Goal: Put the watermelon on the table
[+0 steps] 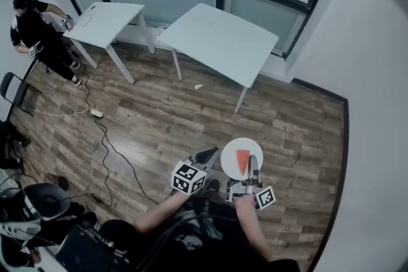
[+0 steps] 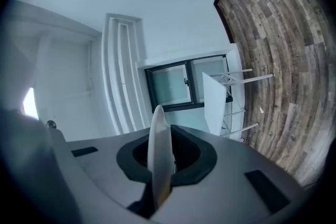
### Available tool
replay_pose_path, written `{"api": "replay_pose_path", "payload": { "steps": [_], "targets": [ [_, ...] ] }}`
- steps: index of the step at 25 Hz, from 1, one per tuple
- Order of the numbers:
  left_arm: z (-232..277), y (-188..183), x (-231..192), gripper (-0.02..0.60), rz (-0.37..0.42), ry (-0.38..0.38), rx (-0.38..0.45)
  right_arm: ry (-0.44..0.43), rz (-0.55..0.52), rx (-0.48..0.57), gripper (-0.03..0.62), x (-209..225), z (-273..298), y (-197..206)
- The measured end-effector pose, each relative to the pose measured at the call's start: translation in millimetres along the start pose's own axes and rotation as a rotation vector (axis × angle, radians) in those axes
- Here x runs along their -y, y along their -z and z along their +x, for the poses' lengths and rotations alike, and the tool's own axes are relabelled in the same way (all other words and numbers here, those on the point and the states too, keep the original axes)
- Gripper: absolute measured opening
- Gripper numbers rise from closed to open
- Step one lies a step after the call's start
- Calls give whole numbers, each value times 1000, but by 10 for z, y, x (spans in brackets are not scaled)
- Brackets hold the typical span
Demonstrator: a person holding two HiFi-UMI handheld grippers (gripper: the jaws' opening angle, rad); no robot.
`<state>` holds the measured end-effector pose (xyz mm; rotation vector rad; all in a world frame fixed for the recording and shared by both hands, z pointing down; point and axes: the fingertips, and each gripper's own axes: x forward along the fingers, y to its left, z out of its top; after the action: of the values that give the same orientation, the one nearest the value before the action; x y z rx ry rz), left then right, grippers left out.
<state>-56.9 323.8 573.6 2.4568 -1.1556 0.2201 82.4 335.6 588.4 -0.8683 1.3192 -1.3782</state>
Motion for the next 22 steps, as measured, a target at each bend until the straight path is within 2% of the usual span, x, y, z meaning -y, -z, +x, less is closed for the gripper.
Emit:
{"api": "replay_pose_path", "payload": {
  "steps": [6, 12, 18, 22],
  "targets": [
    [446, -27, -121, 5, -26, 8, -48, 13, 20, 54, 28, 123, 242, -402],
    [1036, -169, -420, 5, -72, 63, -72, 30, 34, 84, 28, 277, 710, -600],
    [1703, -663, -848, 5, -18, 120, -60, 28, 8, 131, 28, 296, 1450, -946],
    [2018, -922, -1267, 5, -35, 131, -64, 20, -7, 137, 28, 299, 2061, -1011]
  ]
}}
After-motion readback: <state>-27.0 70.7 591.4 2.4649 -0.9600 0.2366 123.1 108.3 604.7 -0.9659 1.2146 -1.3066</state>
